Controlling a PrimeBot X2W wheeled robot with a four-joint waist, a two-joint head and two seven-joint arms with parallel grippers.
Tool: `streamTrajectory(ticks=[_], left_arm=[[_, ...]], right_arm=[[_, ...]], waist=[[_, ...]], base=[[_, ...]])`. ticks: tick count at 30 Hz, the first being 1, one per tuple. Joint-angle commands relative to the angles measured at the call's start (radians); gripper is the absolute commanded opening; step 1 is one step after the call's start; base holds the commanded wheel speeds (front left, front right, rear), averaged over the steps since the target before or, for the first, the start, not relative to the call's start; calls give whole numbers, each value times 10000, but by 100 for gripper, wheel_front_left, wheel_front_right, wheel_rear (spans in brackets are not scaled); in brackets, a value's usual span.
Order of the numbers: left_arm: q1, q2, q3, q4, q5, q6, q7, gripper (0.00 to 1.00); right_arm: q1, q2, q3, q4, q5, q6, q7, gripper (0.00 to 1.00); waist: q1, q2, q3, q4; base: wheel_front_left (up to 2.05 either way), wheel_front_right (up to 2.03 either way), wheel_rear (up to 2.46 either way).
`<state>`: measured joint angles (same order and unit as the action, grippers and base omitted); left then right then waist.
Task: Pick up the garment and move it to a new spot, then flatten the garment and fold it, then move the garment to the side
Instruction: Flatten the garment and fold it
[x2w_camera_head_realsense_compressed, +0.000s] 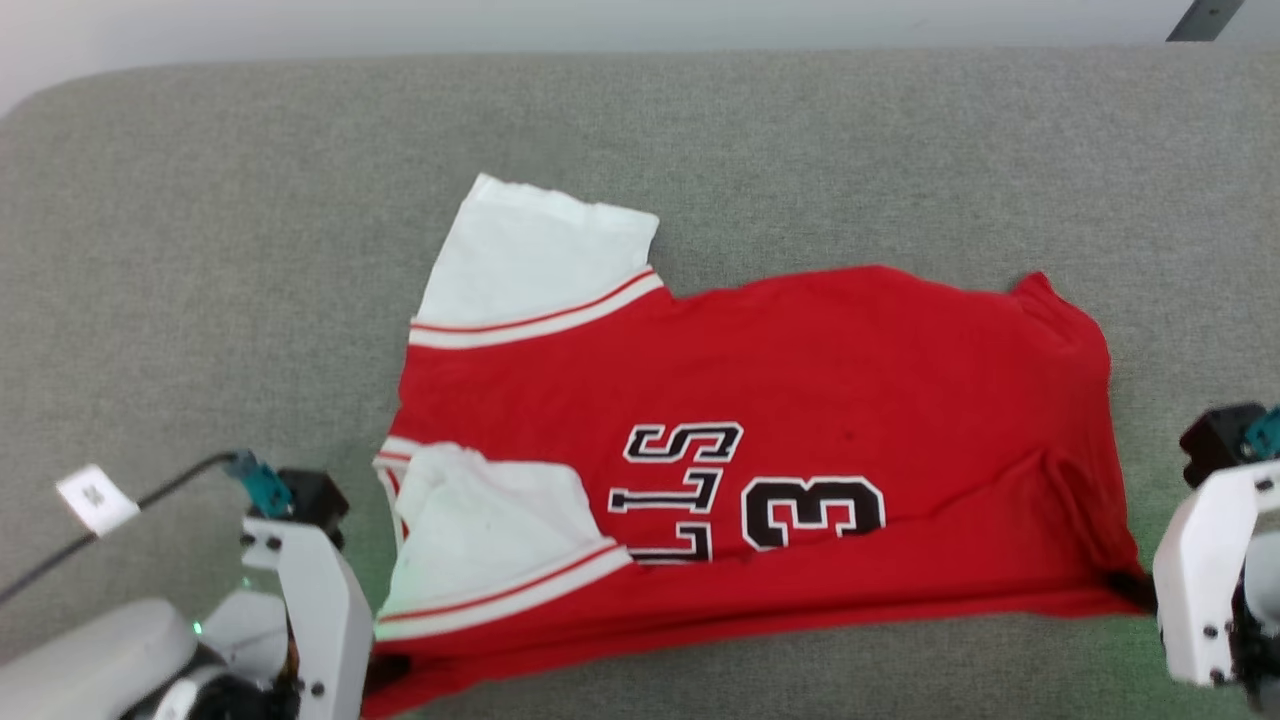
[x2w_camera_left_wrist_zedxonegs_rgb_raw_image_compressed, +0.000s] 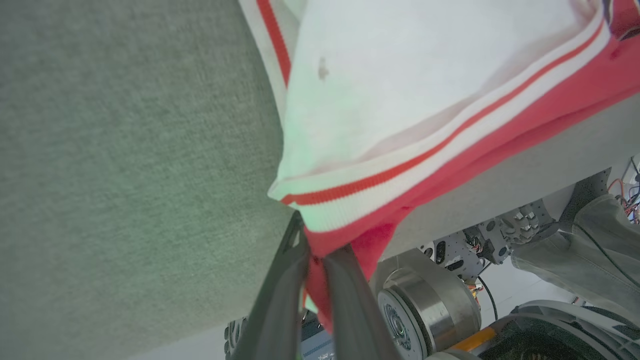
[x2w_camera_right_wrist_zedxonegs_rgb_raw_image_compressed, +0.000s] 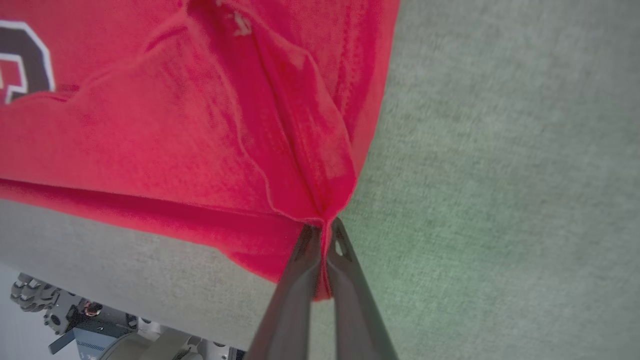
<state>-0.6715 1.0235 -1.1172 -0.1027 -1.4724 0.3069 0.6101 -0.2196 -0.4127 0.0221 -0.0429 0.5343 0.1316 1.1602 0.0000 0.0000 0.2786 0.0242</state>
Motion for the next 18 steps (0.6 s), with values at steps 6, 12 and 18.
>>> streamTrajectory(ticks=[6, 12, 18], left_arm=[[558, -40, -176, -10, 12, 158, -284, 0], [610, -442, -101, 618, -91, -10, -520, 41], [445, -536, 13, 1088, -135, -50, -537, 100]], right_arm=[[893, 424, -313, -507, -138, -20, 159, 0], [978, 735, -236, -409, -342, -18, -54, 0], [779, 785, -258, -258, -464, -20, -442, 100]], waist=[[0, 0, 119, -30], [0, 0, 136, -73], [0, 0, 52, -86]], base=[[0, 0, 0], [0, 0, 0], [0, 0, 0]])
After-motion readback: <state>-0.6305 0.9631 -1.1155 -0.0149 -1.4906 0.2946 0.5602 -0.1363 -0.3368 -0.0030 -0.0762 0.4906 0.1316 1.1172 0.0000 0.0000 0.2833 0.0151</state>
